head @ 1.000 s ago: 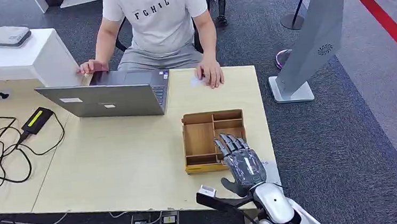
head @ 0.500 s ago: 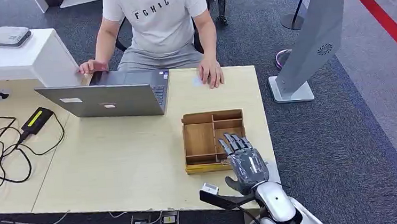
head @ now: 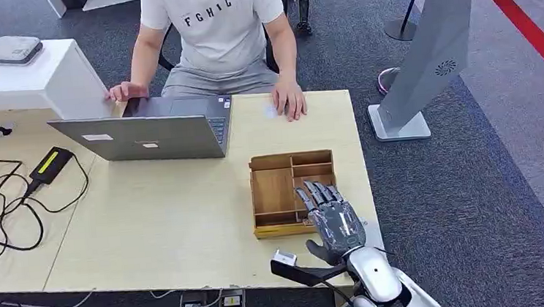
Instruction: Pass the card to the sensor for recognition and then transmit it.
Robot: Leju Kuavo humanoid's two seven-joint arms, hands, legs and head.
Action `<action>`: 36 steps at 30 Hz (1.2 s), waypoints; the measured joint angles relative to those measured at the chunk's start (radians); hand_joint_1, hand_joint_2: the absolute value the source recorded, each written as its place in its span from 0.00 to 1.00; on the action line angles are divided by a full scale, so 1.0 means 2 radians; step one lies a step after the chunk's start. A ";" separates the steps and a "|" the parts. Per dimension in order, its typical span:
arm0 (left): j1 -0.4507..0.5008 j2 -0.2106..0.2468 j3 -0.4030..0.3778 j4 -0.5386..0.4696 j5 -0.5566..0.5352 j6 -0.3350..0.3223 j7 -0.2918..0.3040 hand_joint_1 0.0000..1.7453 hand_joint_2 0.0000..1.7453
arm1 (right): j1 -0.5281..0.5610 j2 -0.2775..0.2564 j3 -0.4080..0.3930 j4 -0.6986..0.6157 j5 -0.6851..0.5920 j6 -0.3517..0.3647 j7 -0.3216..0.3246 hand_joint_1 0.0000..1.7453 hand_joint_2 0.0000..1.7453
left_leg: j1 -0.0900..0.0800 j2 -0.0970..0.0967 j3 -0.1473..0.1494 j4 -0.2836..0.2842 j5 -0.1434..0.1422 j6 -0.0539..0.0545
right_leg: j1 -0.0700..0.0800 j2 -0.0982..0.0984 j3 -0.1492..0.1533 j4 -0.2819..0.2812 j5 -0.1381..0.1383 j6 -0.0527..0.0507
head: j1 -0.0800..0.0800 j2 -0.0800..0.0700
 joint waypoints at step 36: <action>0.000 0.001 0.001 0.001 -0.009 -0.012 -0.002 0.00 0.00 | -0.007 0.010 -0.048 0.037 0.020 0.002 0.002 1.00 1.00 | 0.000 0.000 0.000 0.000 0.000 0.000 | 0.000 0.000 0.000 0.000 0.000 0.000 | 0.000 0.000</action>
